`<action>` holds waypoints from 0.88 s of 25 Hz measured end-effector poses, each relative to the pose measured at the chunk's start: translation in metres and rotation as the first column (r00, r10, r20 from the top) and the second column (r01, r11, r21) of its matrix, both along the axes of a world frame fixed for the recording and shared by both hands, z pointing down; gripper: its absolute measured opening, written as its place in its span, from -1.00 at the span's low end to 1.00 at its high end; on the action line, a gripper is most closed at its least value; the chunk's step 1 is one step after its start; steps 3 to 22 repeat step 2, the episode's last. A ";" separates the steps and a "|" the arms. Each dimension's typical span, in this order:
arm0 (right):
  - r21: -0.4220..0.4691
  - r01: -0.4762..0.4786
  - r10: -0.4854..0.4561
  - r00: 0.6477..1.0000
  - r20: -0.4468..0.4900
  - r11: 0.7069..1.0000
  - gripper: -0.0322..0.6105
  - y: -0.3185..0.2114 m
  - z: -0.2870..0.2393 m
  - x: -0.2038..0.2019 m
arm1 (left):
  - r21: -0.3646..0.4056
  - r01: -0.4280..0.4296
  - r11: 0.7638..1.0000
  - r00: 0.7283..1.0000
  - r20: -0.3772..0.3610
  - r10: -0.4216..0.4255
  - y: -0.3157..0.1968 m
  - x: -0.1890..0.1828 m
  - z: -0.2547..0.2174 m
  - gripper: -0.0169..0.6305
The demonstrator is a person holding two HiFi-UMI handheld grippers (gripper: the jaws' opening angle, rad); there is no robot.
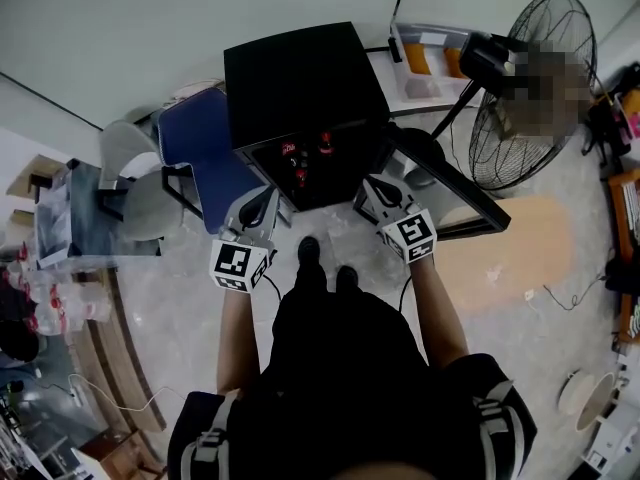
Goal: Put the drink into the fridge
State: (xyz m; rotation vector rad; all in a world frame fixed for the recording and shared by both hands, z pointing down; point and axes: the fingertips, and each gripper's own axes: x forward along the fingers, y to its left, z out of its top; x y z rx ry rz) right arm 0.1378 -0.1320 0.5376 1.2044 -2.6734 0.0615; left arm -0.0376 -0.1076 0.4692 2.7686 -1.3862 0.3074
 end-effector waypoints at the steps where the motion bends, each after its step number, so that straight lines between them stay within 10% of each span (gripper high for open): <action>1: 0.004 0.003 -0.003 1.000 -0.004 1.000 -0.89 0.002 -0.001 0.001 | 0.002 -0.002 1.000 1.000 0.000 0.002 0.002 0.002 -0.001 -0.94; 22: 0.007 0.007 -0.006 1.000 -0.009 1.000 -0.89 0.004 -0.001 0.002 | 0.005 -0.004 1.000 1.000 0.000 0.004 0.003 0.005 -0.001 -0.95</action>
